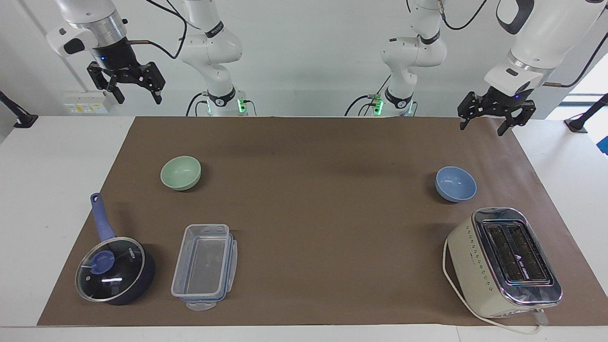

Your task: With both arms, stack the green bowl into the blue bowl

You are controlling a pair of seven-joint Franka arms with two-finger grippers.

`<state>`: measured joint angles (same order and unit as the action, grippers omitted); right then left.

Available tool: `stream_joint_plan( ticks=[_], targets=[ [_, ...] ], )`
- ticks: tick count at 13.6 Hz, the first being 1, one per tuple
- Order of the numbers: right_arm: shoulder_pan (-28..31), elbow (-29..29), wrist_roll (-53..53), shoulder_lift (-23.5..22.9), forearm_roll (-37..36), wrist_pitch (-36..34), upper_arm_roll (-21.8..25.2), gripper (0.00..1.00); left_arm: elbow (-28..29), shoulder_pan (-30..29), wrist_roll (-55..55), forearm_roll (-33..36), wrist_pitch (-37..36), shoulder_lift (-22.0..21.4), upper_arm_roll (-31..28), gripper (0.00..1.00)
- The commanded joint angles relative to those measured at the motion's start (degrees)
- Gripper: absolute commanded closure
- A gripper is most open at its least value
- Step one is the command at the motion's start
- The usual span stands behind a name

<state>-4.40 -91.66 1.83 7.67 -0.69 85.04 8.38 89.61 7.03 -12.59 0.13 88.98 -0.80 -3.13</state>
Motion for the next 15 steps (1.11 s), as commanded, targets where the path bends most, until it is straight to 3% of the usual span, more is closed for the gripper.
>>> stream_joint_plan(
  ticks=[1, 15],
  targets=[
    [0.27, -0.45, 1.16, 0.59, 0.51, 0.03, -0.12, 0.0, -0.23, -0.08, 0.46, 0.13, -0.82, 0.01, 0.05, 0.0],
    [0.27, -0.45, 1.16, 0.59, 0.51, 0.03, -0.12, 0.0, -0.05, -0.17, -0.51, 0.13, -0.82, -0.07, -0.03, 0.0]
  ],
)
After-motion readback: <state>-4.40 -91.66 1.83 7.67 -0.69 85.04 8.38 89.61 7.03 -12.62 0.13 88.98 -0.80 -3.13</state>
